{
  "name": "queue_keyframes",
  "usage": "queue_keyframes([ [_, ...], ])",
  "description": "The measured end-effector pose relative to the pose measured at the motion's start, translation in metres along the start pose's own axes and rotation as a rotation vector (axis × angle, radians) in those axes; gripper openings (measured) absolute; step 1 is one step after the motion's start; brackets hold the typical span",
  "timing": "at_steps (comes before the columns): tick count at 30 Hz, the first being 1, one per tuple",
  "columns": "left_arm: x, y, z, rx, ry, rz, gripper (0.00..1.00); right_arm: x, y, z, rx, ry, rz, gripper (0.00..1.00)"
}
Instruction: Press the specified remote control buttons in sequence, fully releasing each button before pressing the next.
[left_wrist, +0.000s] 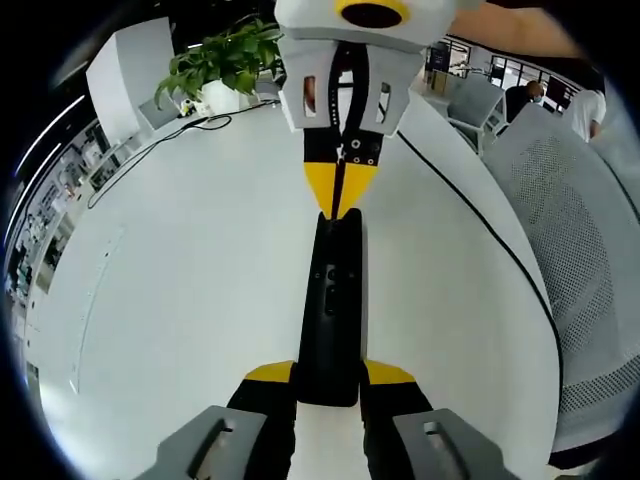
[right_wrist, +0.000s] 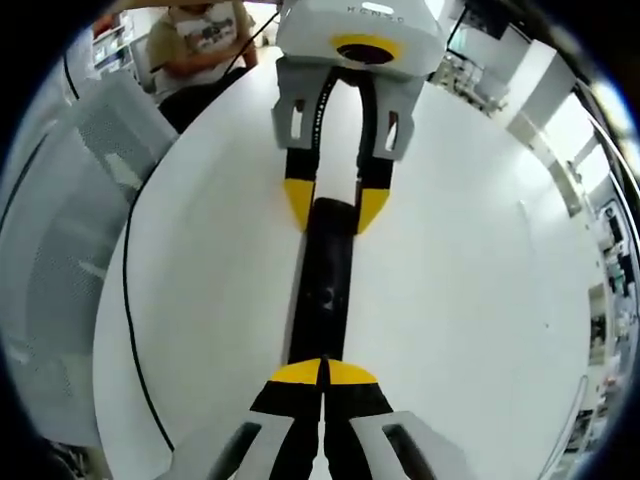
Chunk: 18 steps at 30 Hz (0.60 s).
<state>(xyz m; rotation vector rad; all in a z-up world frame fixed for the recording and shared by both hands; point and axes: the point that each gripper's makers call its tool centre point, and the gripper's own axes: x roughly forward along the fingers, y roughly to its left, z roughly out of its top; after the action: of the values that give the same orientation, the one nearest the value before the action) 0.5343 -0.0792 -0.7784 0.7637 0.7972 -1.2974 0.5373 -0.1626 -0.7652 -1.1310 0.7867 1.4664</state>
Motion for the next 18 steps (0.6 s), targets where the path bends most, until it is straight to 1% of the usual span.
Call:
queue_keyframes([
  [18,-0.0002,0.0007,-0.0012,-0.002,-0.004,0.003,0.23,0.0059,0.0026,-0.0003,-0.004,0.008,0.014,0.0],
])
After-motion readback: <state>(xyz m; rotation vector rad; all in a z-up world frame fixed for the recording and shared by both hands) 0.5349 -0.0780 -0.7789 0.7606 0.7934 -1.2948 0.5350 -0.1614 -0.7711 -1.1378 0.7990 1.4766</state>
